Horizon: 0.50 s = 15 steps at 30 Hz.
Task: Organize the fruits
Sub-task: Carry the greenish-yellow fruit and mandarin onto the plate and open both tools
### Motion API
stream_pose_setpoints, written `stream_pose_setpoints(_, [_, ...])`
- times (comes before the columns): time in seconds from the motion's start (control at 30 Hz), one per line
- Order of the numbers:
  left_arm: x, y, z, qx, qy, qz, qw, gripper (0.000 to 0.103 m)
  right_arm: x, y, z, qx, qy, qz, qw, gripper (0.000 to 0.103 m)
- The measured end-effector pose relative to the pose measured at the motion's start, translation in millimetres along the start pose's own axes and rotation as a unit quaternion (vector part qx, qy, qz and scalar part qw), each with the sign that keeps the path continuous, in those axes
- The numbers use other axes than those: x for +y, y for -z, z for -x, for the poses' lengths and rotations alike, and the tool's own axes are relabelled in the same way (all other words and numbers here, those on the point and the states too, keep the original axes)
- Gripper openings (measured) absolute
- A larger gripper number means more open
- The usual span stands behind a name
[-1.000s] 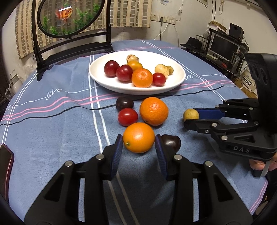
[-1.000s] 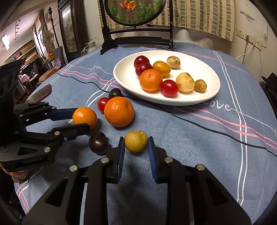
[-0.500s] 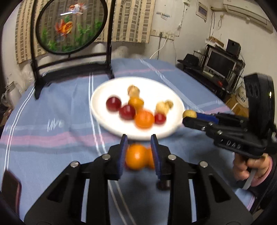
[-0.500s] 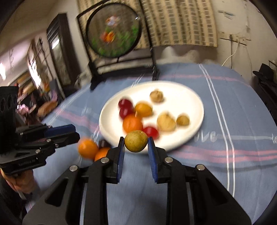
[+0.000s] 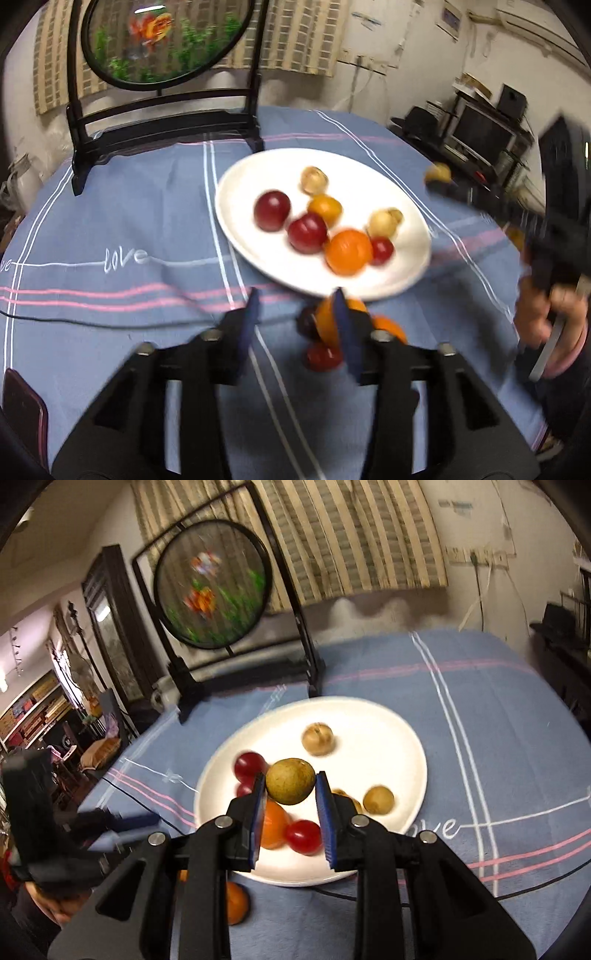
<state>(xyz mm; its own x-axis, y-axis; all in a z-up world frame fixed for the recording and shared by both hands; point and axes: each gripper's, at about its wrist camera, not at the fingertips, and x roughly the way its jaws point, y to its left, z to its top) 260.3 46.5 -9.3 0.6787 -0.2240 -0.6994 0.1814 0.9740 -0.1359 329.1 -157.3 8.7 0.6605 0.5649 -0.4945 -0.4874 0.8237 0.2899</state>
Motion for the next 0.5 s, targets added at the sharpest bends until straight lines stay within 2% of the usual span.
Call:
stream_pose_setpoints(0.03, [-7.4,4.5,0.8,-0.006,-0.007,-0.017,0.9998,0.057,2.3,-0.5,4.1,-0.006,-0.001,0.003,1.0,0.027])
stream_pose_setpoints(0.13, [-27.1,6.7,-7.3,-0.001,-0.004,-0.051,0.9987,0.057,12.9,0.4,22.1,-0.022,-0.007,0.015,1.0,0.027])
stream_pose_setpoints(0.3, [-36.0,7.0,-24.4,0.024,0.005,-0.045,0.9987,0.055,16.0,8.4,34.3,-0.03,-0.011,0.021,0.999,0.027])
stream_pose_setpoints(0.4, [-33.8,8.1,-24.5,0.024,0.01,-0.028,0.9993,0.049,16.1,11.2,34.7,-0.027,-0.015,0.022,0.999,0.027])
stream_pose_setpoints(0.43, [-31.1,8.2,-25.2,0.025,0.008,-0.016,0.9995,0.041,16.6,11.0,34.2,-0.027,-0.015,0.023,0.999,0.027])
stream_pose_setpoints(0.5, [-25.6,9.9,-26.0,0.029,0.02,0.005,0.9994,0.039,16.4,10.6,35.6,-0.026,-0.015,0.023,0.999,0.027])
